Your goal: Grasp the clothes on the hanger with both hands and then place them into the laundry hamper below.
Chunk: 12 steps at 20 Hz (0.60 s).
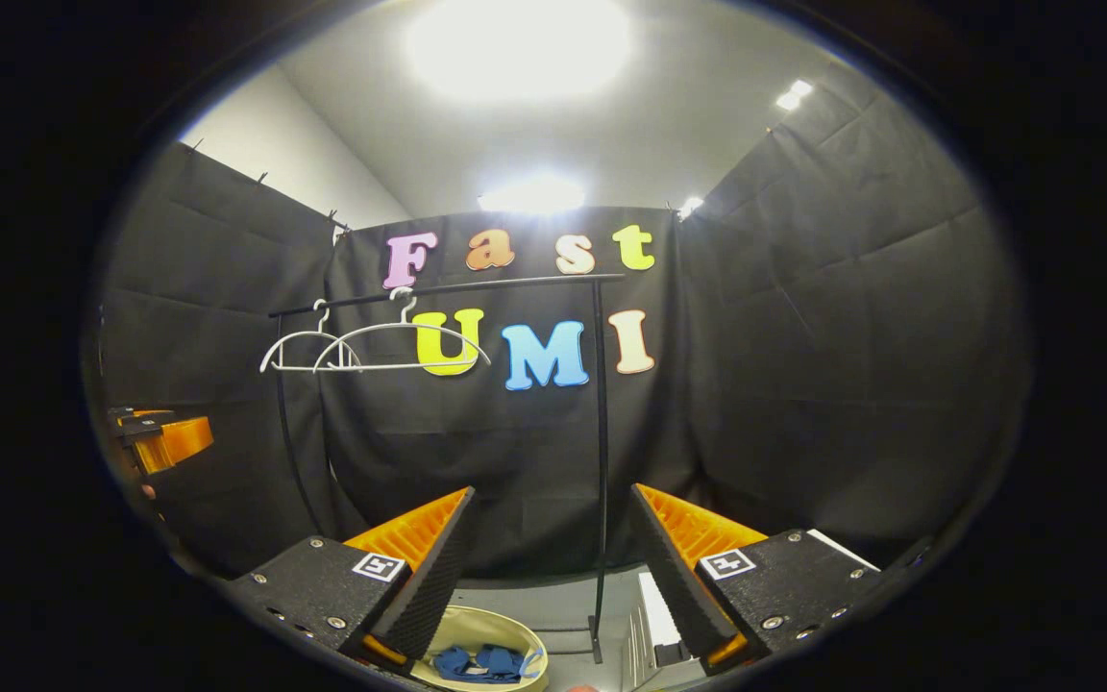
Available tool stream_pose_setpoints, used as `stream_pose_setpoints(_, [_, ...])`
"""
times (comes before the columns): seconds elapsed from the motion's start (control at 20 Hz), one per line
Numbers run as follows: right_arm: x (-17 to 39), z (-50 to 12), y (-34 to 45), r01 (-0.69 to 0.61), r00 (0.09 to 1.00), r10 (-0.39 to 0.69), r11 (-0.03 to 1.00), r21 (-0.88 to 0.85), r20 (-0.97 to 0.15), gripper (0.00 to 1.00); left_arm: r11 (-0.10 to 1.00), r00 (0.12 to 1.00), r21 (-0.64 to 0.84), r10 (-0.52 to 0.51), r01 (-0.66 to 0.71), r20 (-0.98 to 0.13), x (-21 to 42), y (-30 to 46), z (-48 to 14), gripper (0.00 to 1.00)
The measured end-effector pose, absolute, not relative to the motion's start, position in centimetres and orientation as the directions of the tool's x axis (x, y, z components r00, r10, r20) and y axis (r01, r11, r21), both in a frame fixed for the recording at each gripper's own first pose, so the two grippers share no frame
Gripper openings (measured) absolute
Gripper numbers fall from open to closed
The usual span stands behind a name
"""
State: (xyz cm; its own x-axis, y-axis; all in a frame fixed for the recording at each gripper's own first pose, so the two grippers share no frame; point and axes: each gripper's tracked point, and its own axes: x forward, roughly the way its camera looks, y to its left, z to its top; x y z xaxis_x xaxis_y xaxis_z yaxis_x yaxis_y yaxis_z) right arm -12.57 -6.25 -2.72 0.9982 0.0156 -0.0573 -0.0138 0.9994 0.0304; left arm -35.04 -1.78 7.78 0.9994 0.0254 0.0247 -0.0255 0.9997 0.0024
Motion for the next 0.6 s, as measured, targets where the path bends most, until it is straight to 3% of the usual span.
stream_pose_setpoints(0.6, [-11.82, -3.03, -5.93, -0.023, 0.998, 0.024, 0.999, 0.029, -0.06, 0.96, 0.999, 0.999, 0.027, 0.033, -0.035, 0.041, -34.64, -1.35, 8.41, 0.94])
